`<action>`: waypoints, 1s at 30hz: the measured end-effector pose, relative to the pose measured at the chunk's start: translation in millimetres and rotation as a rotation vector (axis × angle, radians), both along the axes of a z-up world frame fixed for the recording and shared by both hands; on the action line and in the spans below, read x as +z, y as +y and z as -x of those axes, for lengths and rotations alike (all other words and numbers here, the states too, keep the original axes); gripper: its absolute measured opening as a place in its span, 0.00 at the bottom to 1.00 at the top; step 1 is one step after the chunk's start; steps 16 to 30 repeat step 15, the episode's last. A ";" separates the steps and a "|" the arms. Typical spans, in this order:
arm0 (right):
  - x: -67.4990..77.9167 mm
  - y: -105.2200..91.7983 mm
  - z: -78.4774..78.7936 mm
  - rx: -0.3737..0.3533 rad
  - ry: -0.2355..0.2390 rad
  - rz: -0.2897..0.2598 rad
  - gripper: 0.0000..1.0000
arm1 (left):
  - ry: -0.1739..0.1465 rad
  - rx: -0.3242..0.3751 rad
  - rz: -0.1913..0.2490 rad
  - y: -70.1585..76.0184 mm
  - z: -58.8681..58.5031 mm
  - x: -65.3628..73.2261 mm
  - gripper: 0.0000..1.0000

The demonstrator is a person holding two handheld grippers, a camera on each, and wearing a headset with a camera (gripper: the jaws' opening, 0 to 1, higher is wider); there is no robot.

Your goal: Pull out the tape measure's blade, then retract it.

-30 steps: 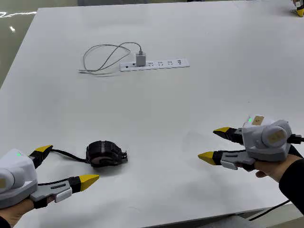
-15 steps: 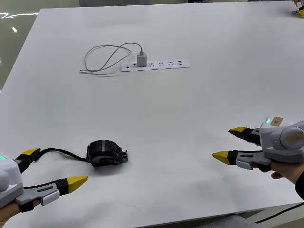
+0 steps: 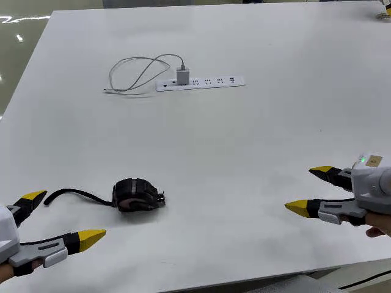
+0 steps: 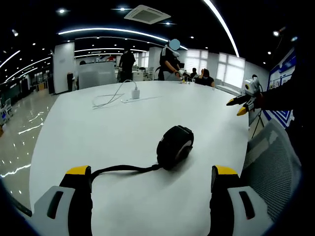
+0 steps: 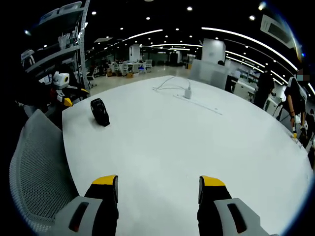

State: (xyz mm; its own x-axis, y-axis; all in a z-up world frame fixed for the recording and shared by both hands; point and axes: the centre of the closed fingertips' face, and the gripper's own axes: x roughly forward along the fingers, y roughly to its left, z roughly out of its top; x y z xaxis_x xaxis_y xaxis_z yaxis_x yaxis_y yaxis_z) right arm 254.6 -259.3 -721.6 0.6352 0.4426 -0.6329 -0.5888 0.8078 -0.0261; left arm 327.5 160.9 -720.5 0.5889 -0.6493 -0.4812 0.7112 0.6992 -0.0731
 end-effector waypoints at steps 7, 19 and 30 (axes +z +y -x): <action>-4.5 -4.7 10.4 0.000 -0.013 -0.043 0.76 | -0.008 -0.010 -0.012 1.1 -1.7 1.4 0.99; -10.6 -18.5 17.1 -0.036 0.001 -0.029 0.88 | 0.002 -0.023 -0.038 3.5 0.8 -2.7 0.99; -10.6 -18.5 17.1 -0.036 0.001 -0.029 0.88 | 0.002 -0.023 -0.038 3.5 0.8 -2.7 0.99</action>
